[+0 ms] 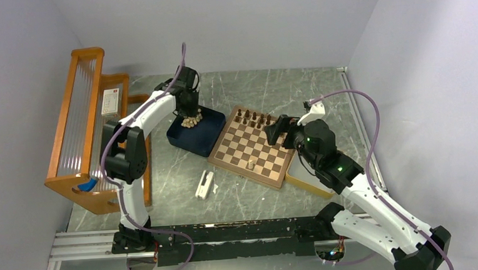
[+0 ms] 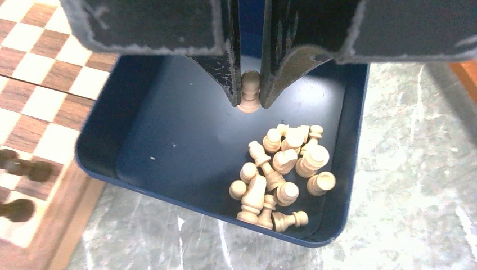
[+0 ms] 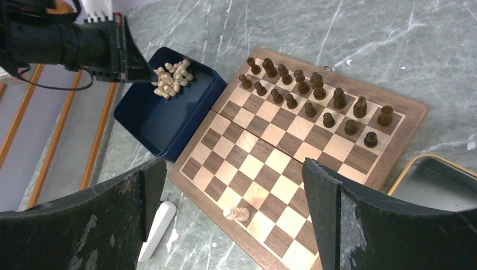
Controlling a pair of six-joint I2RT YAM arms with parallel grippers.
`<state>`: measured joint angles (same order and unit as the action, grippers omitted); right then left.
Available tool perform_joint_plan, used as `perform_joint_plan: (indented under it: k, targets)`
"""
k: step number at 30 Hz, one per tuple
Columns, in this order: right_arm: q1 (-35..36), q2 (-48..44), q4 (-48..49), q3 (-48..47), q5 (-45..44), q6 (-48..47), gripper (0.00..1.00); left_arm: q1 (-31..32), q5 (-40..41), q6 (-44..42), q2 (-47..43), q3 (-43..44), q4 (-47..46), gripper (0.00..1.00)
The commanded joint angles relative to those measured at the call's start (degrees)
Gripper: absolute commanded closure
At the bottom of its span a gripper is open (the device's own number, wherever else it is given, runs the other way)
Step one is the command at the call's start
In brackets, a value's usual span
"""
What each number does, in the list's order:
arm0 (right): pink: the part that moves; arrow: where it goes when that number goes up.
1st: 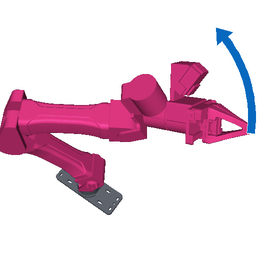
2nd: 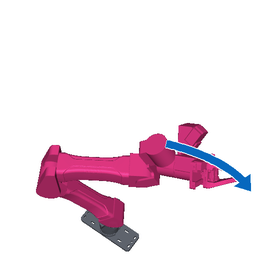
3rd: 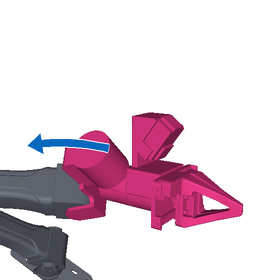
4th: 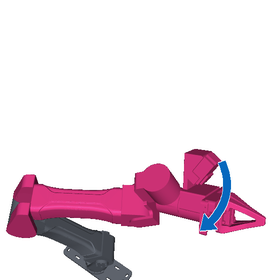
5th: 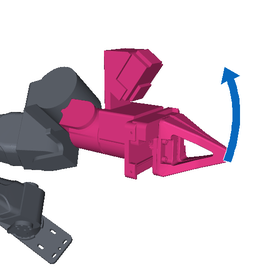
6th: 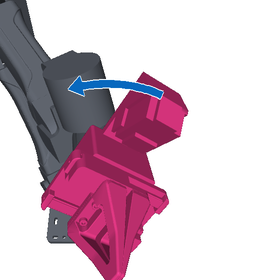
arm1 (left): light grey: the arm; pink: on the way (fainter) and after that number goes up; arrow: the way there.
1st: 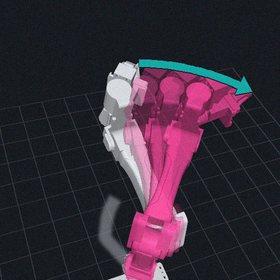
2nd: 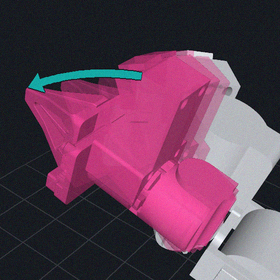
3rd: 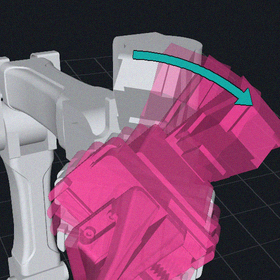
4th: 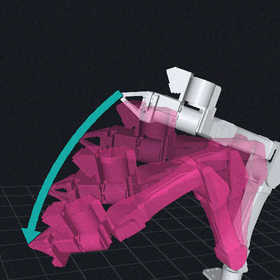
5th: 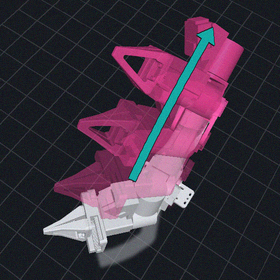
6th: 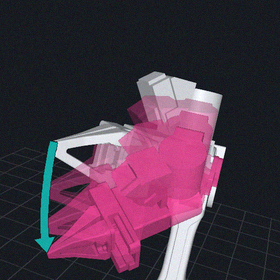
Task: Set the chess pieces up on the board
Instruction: Pick up the chess piece from the storage box, then place the chess piece on the chessboard.
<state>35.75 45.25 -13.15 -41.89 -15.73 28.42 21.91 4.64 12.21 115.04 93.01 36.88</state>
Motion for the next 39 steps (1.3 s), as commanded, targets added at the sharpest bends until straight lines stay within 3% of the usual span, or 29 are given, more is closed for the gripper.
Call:
perform_joint_plan:
  k: [1, 19, 39]
  targets:
    - [0.20, -1.51, 0.99, -1.07, -0.12, 0.62, 0.05, 0.92, -1.36, -0.21, -5.07, -1.12, 1.04, 0.87]
    - [0.21, -4.24, -2.53, 1.08, -3.07, 1.78, 0.05, 19.83, 1.38, 2.79, -14.09, -9.18, -0.90, 0.87]
    - [0.22, -5.76, -2.90, 1.71, -3.64, 0.55, 0.05, 24.58, 7.00, 4.34, -7.94, -13.55, -4.69, 0.86]
